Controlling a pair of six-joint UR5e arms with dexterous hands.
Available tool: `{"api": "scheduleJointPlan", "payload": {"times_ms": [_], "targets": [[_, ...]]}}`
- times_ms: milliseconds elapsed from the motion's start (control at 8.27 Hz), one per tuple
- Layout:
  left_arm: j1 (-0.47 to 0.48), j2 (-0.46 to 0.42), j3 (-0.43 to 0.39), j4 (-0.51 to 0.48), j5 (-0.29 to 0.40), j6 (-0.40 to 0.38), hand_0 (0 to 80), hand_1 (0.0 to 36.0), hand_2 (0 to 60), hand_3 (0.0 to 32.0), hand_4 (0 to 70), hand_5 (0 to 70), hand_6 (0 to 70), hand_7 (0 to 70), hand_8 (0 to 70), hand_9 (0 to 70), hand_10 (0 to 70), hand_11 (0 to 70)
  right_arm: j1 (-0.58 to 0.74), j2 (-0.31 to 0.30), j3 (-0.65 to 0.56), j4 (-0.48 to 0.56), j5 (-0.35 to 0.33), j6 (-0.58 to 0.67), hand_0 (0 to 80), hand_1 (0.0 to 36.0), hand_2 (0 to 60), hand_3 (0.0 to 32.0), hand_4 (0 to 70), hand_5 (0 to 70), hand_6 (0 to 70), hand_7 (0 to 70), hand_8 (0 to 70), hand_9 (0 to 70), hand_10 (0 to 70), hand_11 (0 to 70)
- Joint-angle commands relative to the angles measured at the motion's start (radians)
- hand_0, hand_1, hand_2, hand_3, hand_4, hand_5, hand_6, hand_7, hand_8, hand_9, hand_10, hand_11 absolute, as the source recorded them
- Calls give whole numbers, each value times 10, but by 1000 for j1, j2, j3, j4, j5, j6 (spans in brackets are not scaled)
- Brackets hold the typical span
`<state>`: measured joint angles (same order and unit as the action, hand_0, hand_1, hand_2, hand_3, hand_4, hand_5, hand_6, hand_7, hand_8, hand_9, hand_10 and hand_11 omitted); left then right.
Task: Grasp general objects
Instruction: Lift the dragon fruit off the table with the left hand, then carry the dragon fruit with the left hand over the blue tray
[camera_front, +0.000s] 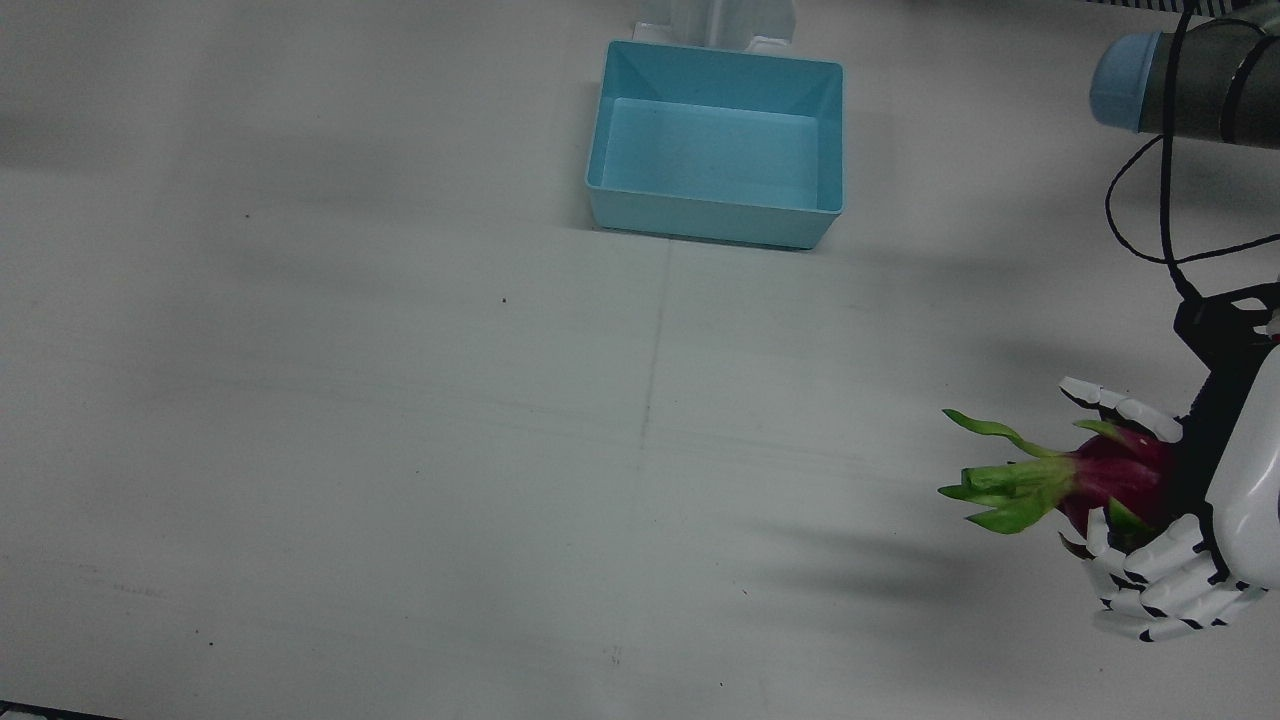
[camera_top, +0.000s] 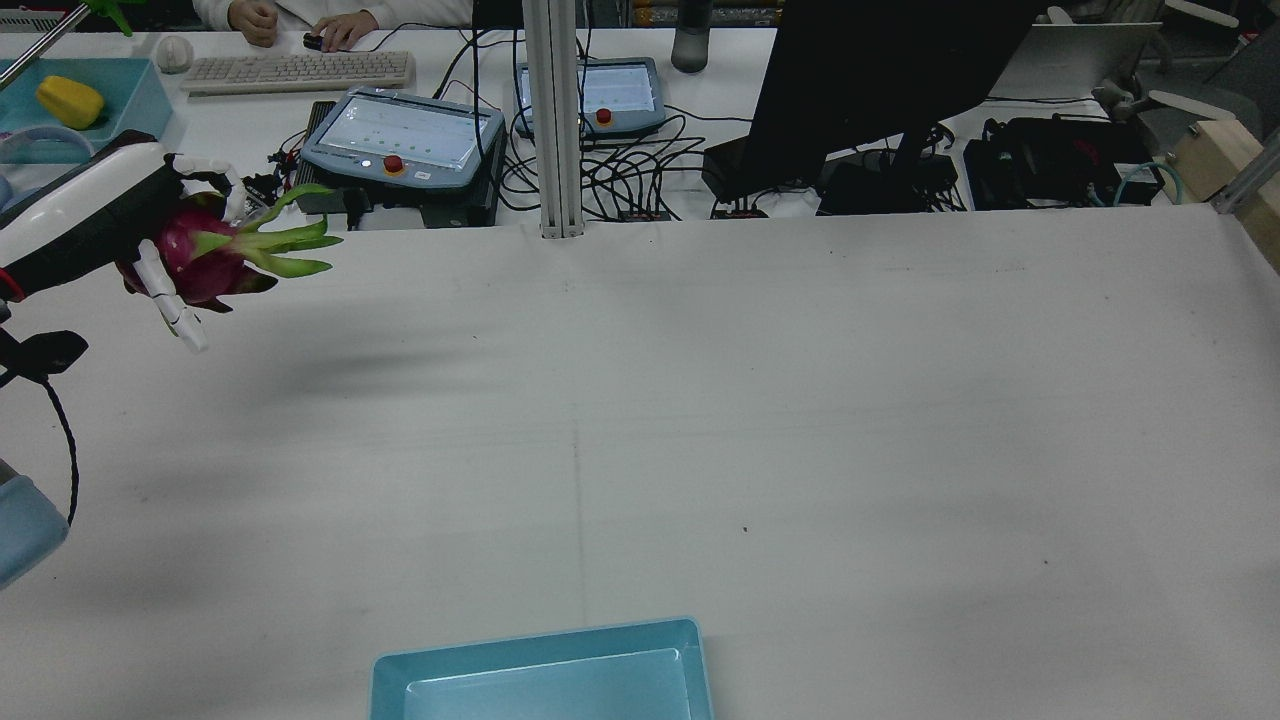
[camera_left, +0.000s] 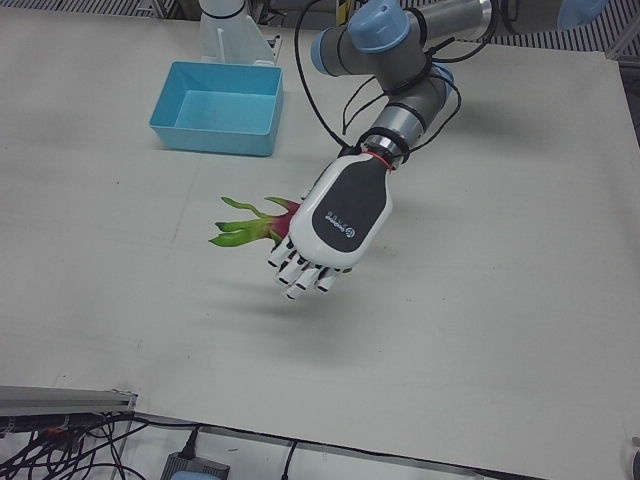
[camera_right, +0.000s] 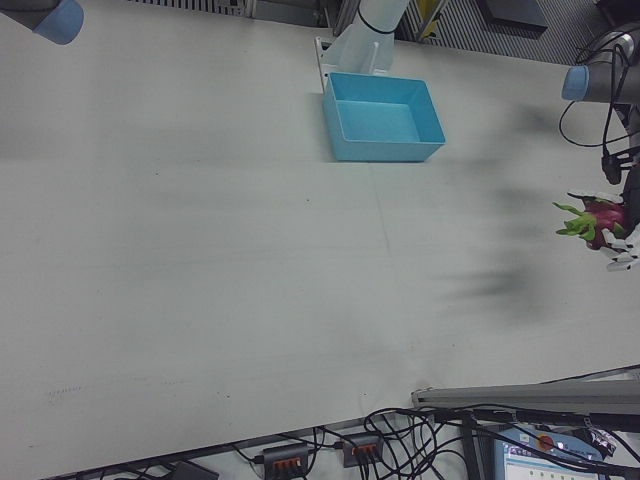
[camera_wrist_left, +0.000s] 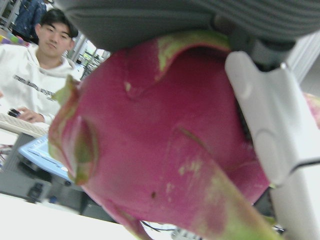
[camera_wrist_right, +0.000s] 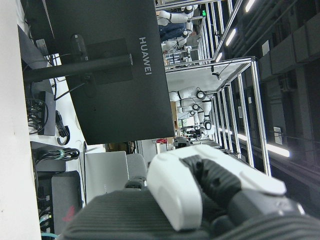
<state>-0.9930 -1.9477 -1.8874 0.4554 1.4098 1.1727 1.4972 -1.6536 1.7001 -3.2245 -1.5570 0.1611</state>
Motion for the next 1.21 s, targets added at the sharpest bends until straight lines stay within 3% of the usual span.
{"api": "scheduleJointPlan", "payload": {"times_ms": [0, 242, 484, 1089], "targets": [[0, 3, -4, -188, 247, -102, 434, 169, 600, 0, 315, 700, 400, 630, 286, 375, 488, 692, 0, 0, -2, 0, 0, 0, 0, 0, 0, 0, 0, 0, 0, 0, 0, 0, 0, 0], [116, 7, -27, -271, 282, -189, 467, 194, 600, 0, 329, 700, 448, 700, 296, 429, 481, 685, 0, 0, -2, 2, 0, 0, 0, 0, 0, 0, 0, 0, 0, 0, 0, 0, 0, 0], [281, -3, -62, -274, 268, -192, 483, 214, 600, 0, 358, 700, 499, 700, 323, 457, 482, 687, 0, 0, -2, 2, 2, 0, 0, 0, 0, 0, 0, 0, 0, 0, 0, 0, 0, 0], [410, -5, -102, -317, 268, -196, 507, 243, 600, 0, 401, 700, 560, 700, 347, 473, 478, 684, 0, 0, -2, 2, 0, 0, 0, 0, 0, 0, 0, 0, 0, 0, 0, 0, 0, 0]]}}
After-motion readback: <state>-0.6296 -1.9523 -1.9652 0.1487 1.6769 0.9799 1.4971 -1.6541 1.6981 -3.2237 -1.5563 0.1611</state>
